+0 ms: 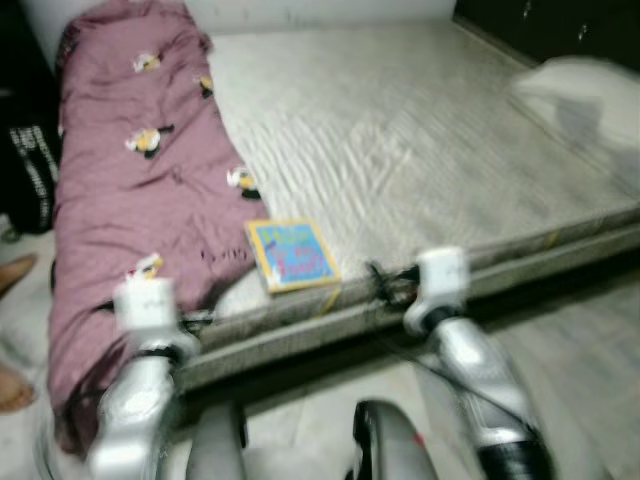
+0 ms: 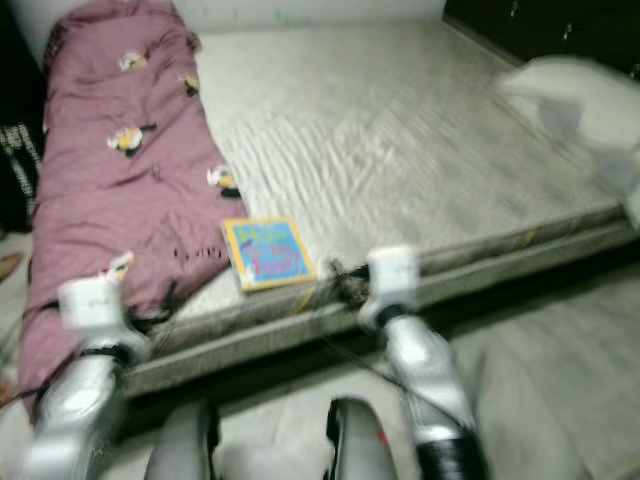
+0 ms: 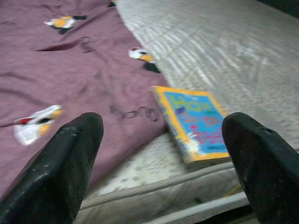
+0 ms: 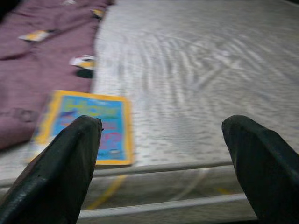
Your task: Clean up the room
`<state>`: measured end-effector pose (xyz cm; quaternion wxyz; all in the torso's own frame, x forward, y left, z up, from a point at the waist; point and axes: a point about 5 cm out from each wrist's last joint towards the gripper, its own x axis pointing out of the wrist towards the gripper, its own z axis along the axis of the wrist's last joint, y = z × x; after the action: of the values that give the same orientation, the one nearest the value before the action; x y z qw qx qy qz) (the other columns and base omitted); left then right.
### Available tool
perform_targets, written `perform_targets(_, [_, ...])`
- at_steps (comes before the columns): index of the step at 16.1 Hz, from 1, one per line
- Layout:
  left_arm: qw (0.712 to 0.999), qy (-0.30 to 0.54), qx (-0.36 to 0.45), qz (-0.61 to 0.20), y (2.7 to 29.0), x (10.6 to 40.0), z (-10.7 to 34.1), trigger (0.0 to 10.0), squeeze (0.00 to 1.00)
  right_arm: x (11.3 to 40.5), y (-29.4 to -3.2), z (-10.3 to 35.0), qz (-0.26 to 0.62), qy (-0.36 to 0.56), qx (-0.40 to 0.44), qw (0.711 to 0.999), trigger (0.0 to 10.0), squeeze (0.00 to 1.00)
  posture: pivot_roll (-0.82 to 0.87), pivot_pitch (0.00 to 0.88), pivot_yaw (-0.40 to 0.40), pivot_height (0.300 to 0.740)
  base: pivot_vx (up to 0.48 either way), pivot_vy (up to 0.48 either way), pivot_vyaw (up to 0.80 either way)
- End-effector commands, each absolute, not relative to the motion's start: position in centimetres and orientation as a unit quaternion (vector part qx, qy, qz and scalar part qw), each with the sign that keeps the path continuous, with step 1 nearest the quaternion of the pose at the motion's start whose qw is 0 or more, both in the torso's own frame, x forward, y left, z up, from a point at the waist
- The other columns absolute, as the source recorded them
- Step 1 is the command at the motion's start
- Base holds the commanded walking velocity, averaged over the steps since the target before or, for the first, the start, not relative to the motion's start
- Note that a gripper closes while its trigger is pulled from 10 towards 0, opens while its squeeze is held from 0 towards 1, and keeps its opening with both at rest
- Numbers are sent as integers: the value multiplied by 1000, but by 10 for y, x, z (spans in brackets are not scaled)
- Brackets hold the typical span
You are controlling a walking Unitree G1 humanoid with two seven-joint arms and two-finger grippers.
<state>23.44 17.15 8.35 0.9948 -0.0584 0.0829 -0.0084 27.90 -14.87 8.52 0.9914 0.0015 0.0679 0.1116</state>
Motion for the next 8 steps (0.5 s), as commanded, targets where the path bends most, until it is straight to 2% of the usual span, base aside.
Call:
perform_targets(1, [995,88,-48,8,183,232,83,10000,0,282,-138,91,125,57,10,991,10000,0,-14,63,-36,610,401,0,0])
perform_targets(6, [995,91,-51,6,183,232,82,10000,0,281,-139,91,124,58,11,991,10000,0,-15,67,-36,610,382,0,0])
perform_targets(8, [994,98,-43,19,185,233,81,10000,0,281,-139,91,123,58,12,991,10000,0,-17,70,-36,610,135,0,0])
